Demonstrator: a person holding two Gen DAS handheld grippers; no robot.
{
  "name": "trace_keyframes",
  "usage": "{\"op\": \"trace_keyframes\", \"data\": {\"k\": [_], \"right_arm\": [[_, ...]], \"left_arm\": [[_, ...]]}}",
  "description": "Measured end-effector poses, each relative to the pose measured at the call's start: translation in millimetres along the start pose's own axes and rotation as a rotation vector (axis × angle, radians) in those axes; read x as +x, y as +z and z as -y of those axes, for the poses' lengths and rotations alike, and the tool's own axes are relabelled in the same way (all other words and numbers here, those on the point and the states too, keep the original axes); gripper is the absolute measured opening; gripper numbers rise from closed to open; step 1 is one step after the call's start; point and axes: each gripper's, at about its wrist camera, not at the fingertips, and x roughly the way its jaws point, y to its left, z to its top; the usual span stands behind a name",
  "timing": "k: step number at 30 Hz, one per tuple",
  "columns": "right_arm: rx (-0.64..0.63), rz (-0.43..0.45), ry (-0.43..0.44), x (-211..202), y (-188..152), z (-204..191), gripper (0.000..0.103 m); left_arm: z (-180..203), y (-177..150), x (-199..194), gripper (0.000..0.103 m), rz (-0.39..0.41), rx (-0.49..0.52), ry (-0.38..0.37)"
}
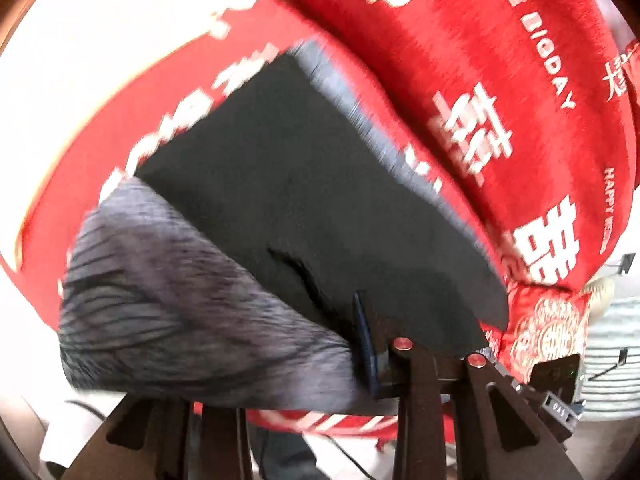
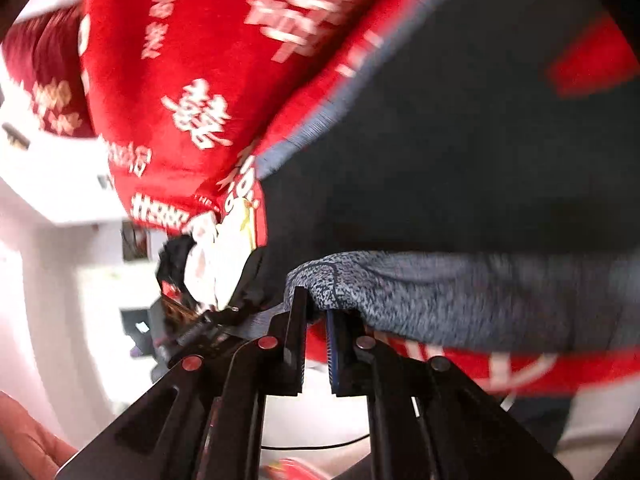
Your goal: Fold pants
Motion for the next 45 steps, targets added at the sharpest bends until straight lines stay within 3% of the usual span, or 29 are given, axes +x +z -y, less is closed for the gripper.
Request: {"op": "trace_keyframes", "data": {"k": [3, 8, 13, 16, 17, 18, 19, 20, 22, 24, 26, 31, 32, 34, 36, 38, 41, 45], "right_arm": [[-0.095, -0.030, -0.018, 2, 57, -23, 0.009], [-0.155, -0.114, -0.106, 41, 150, -19, 0.011], [-0.162, -0.186, -0.211, 102, 199, 25, 0.011], [-0.148, -0.204, -0.246, 125, 215, 36, 0.012], [-0.139, -0.211, -0.247, 125, 216, 35, 0.016], [-0.141, -0.216, -0.242, 123, 216, 32, 0.021], [-0.156, -0.215, -0.237, 117, 213, 27, 0.036], [-0.168, -0.212, -0.231, 112, 212, 22, 0.057], [-0.220, -0.170, -0.232, 91, 203, 3, 0.070], [-0.260, -0.151, -0.215, 77, 194, -10, 0.067], [-0.297, -0.171, -0.200, 78, 183, -21, 0.039], [-0.365, -0.251, -0.341, 127, 190, -8, 0.037], [-0.352, -0.258, -0.385, 135, 196, 2, 0.028], [-0.288, -0.241, -0.352, 126, 209, 21, 0.016], [-0.227, -0.163, -0.323, 96, 216, 29, 0.022], [-0.232, -0.086, -0.387, 62, 215, 30, 0.054], [-0.194, -0.039, -0.334, 12, 198, 38, 0.057], [-0.158, -0.010, -0.368, -44, 150, 57, 0.057]], "left_arm": [[33, 44, 6, 0.034, 0.043, 0.068, -0.002], [62, 109, 59, 0.038, 0.090, 0.189, 0.103], [47, 154, 130, 0.042, 0.070, 0.151, 0.171], [50, 161, 135, 0.042, 0.071, 0.149, 0.198], [53, 162, 130, 0.042, 0.059, 0.154, 0.206], [55, 162, 120, 0.042, 0.057, 0.155, 0.206], [56, 159, 104, 0.046, 0.088, 0.157, 0.205], [57, 155, 86, 0.062, 0.130, 0.161, 0.227], [58, 149, 58, 0.079, 0.217, 0.176, 0.288], [61, 142, 47, 0.079, 0.233, 0.220, 0.323], [64, 137, 60, 0.079, 0.185, 0.270, 0.361], [64, 128, 128, 0.079, 0.101, 0.308, 0.501], [63, 125, 142, 0.079, 0.098, 0.319, 0.538], [73, 114, 146, 0.080, 0.135, 0.396, 0.599], [81, 105, 144, 0.080, 0.087, 0.429, 0.609], [90, 90, 134, 0.080, 0.062, 0.441, 0.590], [114, 57, 124, 0.080, -0.001, 0.461, 0.521], [168, 5, 131, 0.080, -0.097, 0.531, 0.374]]}}
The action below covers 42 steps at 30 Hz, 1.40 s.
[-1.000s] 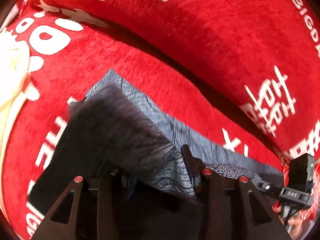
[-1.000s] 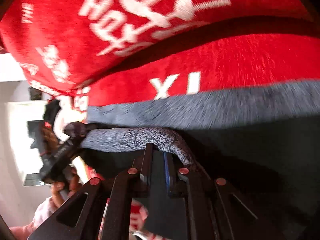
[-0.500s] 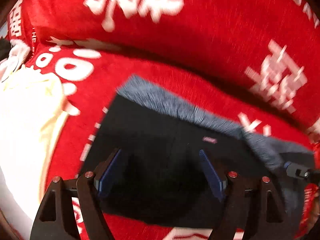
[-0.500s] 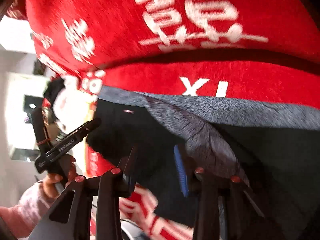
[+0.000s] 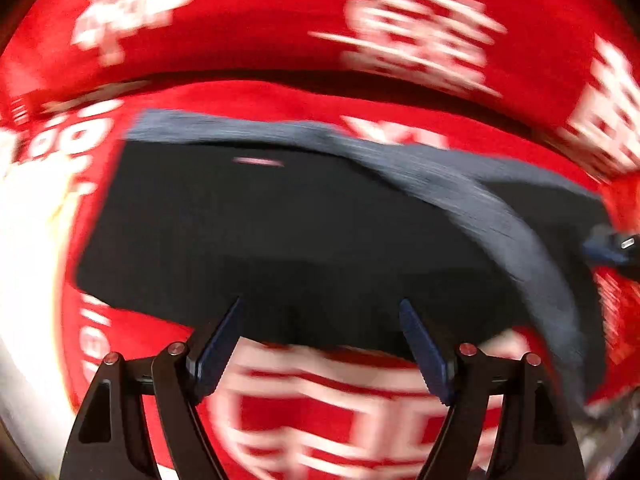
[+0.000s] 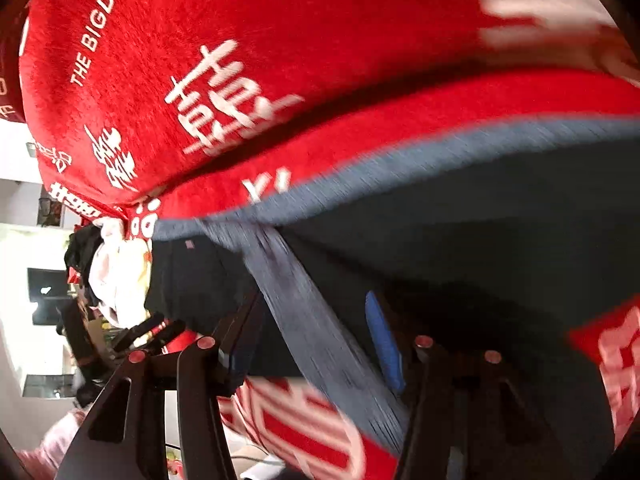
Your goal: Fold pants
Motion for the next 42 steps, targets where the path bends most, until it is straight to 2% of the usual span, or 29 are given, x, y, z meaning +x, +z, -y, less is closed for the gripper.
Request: {"op": "trace_keyframes", "data": {"k": [5, 7, 11, 14, 16, 19, 22, 26, 30, 31, 32, 34, 35, 37, 39, 42], "right_arm": [[0.152, 0.051, -0.059, -55, -85, 60, 0.057], [0.233, 0.082, -0.118, -77, -128, 86, 0.057], [0.372, 0.114, -0.198, -103, -202, 139, 0.057], [0.425, 0.107, -0.257, -108, -235, 168, 0.057], [0.443, 0.075, -0.255, -102, -245, 185, 0.057], [0.426, 0.053, -0.242, -98, -248, 199, 0.057], [0.420, 0.020, -0.187, -94, -249, 215, 0.056], [0.431, -0.020, -0.131, -96, -260, 231, 0.056], [0.434, -0.030, -0.038, -95, -263, 243, 0.056], [0.431, -0.034, -0.020, -92, -260, 245, 0.052], [0.433, -0.042, -0.013, -89, -257, 246, 0.043], [0.458, -0.052, 0.028, -87, -254, 251, 0.019], [0.464, -0.049, 0.046, -88, -252, 247, 0.014], [0.414, -0.033, 0.046, -102, -245, 236, 0.013], [0.361, 0.010, 0.061, -126, -231, 222, 0.012], [0.296, 0.102, 0.090, -169, -196, 208, 0.012]], "left_arm": [[94, -14, 15, 0.080, -0.067, 0.111, -0.232], [126, -20, 30, 0.080, -0.104, 0.156, -0.280], [175, -38, 49, 0.080, -0.139, 0.227, -0.300], [191, -46, 56, 0.080, -0.159, 0.238, -0.289], [199, -53, 59, 0.080, -0.169, 0.230, -0.300], [206, -57, 63, 0.080, -0.152, 0.240, -0.255], [215, -60, 62, 0.080, -0.149, 0.221, -0.221], [219, -62, 62, 0.080, -0.182, 0.150, -0.238], [226, -61, 65, 0.080, -0.187, 0.137, -0.241], [230, -60, 66, 0.080, -0.190, 0.130, -0.255], [230, -60, 66, 0.080, -0.193, 0.126, -0.264], [235, -60, 67, 0.078, -0.195, 0.126, -0.282], [238, -60, 67, 0.061, -0.190, 0.135, -0.288], [245, -57, 67, 0.034, -0.203, 0.154, -0.293], [246, -51, 62, 0.032, -0.203, 0.120, -0.328], [253, -33, 41, 0.032, -0.152, 0.108, -0.364]]}}
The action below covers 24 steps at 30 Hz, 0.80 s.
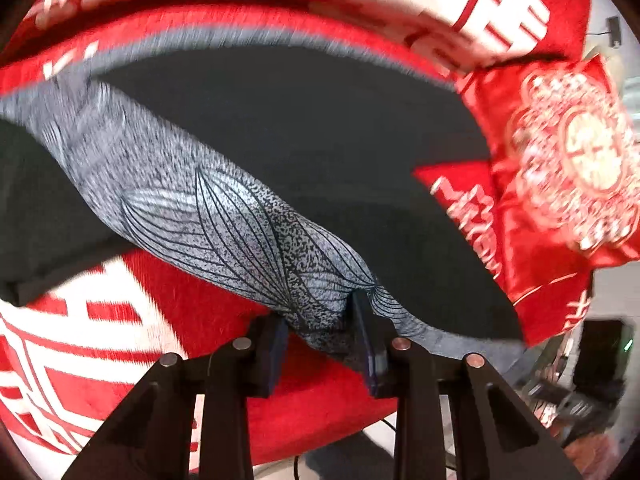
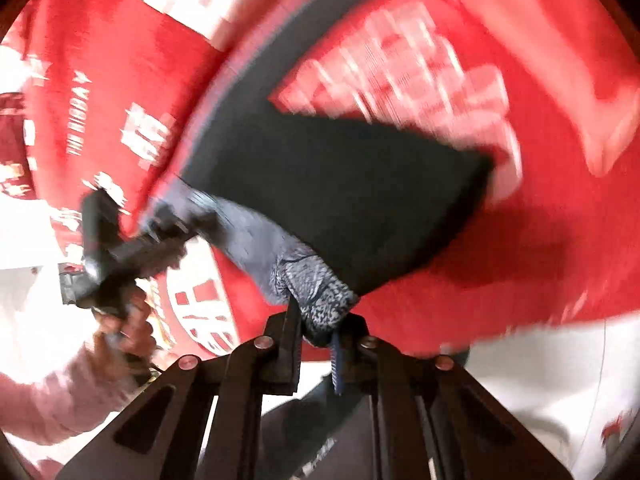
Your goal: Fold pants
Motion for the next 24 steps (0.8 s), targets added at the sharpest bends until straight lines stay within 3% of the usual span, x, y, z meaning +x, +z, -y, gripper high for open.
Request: {"op": "trace_keyframes", "data": {"k": [4, 7, 9, 10, 11, 13, 16, 20, 24], "right_arm": [[-0.107, 0.111, 0.029, -40, 70, -31, 0.012], [-0.200, 0.143, -0.008, -50, 136, -46, 0.012], [-0.247, 0.137, -0.045, -43, 172, -53, 0.013], [-0.262, 0.129, -0.075, -41, 189, -51, 0.013], [-0.272, 0.111, -0.115, -31, 212, -49, 0.015], [-0.260, 0.097, -0.162, -17, 242, -43, 0.021], [-0.218, 0.065, -0.259, 10, 283, -26, 0.069], [-0.279, 0.093, -0.276, 12, 280, -44, 0.069], [-0.226, 0.098, -0.275, 12, 243, -40, 0.065]], "left_arm": [[25, 36, -24, 0.032, 0.106, 0.037, -0.012], [37, 71, -36, 0.033, 0.186, 0.060, -0.014], [44, 96, -43, 0.047, 0.238, 0.085, 0.036], [46, 108, -48, 0.068, 0.284, 0.094, 0.087], [46, 115, -52, 0.077, 0.320, 0.094, 0.119], [42, 126, -57, 0.077, 0.358, 0.092, 0.160], [24, 132, -42, 0.077, 0.326, 0.065, 0.228], [-10, 118, 4, 0.077, 0.179, 0.037, 0.375], [-36, 100, 29, 0.077, 0.095, -0.039, 0.399]]}}
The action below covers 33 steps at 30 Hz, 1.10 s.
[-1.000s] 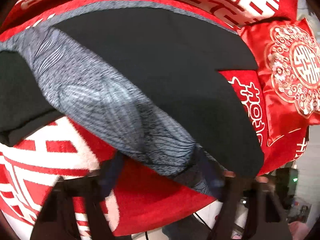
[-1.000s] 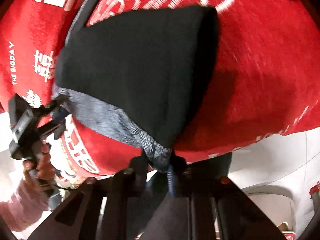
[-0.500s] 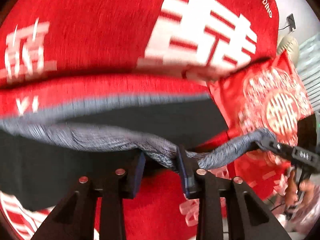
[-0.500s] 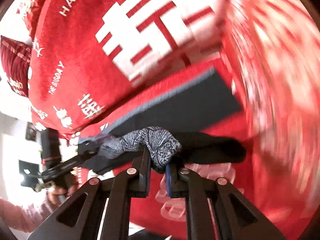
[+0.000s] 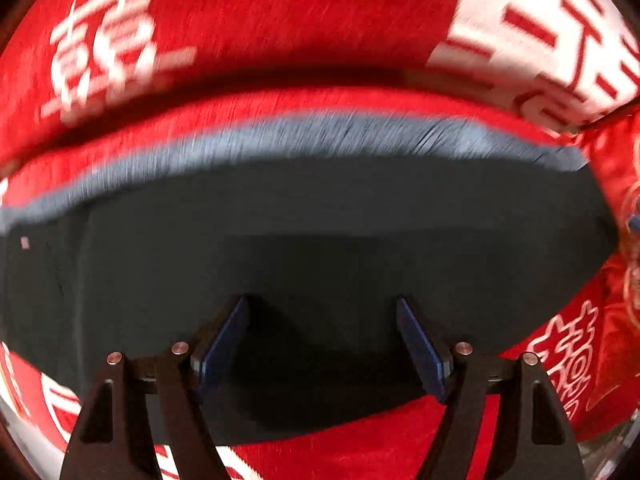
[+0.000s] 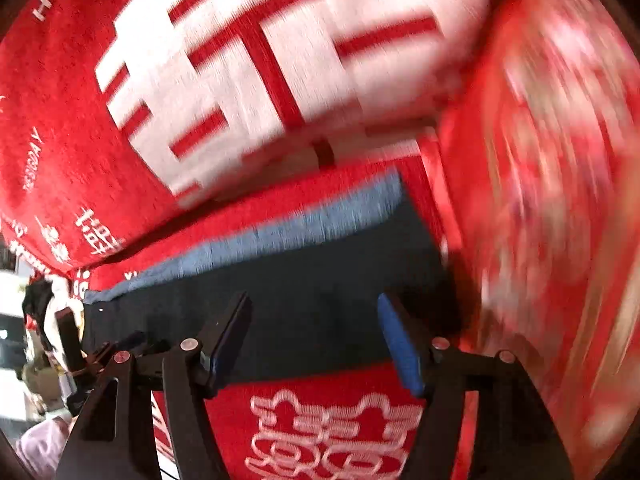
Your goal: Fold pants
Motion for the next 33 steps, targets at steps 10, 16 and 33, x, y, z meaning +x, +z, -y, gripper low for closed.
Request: {"op": "trace_keyframes", "data": {"k": [10, 16, 33], "right_arm": [[0.195, 0.001, -0.100, 40, -25, 42, 0.008], [0.127, -0.125, -0.235, 30, -46, 46, 0.014], [-0.130, -0.051, -0.265, 52, -4, -1, 0.058]], "left_arm": [[-4, -4, 0, 0.078, 0.023, 0.019, 0.008], [0, -10, -14, 0.078, -0.007, 0.017, 0.007], [-50, -14, -6, 0.089, 0.044, 0.002, 0.057]]}}
